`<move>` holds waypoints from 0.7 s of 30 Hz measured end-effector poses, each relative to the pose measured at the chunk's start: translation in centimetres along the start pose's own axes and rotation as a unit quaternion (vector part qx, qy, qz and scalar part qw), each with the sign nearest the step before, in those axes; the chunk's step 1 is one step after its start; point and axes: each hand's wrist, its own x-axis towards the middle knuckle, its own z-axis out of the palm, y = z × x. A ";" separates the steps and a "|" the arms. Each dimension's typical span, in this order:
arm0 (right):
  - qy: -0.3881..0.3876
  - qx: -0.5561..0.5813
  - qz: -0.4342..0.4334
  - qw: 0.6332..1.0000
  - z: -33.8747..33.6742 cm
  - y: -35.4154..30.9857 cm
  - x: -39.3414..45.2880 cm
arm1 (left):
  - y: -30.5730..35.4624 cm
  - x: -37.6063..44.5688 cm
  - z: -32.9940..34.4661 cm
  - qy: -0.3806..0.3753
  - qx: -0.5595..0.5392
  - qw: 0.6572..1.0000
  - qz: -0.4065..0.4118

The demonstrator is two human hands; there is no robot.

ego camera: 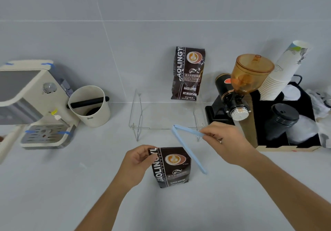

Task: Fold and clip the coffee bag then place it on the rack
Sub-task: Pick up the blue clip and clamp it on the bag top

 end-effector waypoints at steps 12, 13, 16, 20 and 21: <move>-0.176 -0.075 -0.058 0.980 1.4 -3.8 5.0 | 0.5 0.1 -0.1 0.011 -0.057 0.998 0.020; -0.187 -0.080 -0.061 0.977 1.5 -4.0 5.3 | 0.4 0.1 -0.2 0.013 -0.041 0.999 0.024; -0.209 -0.092 -0.069 0.971 2.1 -4.4 6.0 | 0.3 -0.1 -0.3 0.010 0.019 0.999 0.038; -0.231 -0.101 -0.062 0.966 2.6 -4.8 6.4 | 0.2 -0.1 -0.2 0.028 0.031 0.996 0.072; -0.235 -0.101 -0.055 0.965 2.7 -4.9 6.4 | 0.0 -0.1 -0.1 0.029 0.020 0.996 0.077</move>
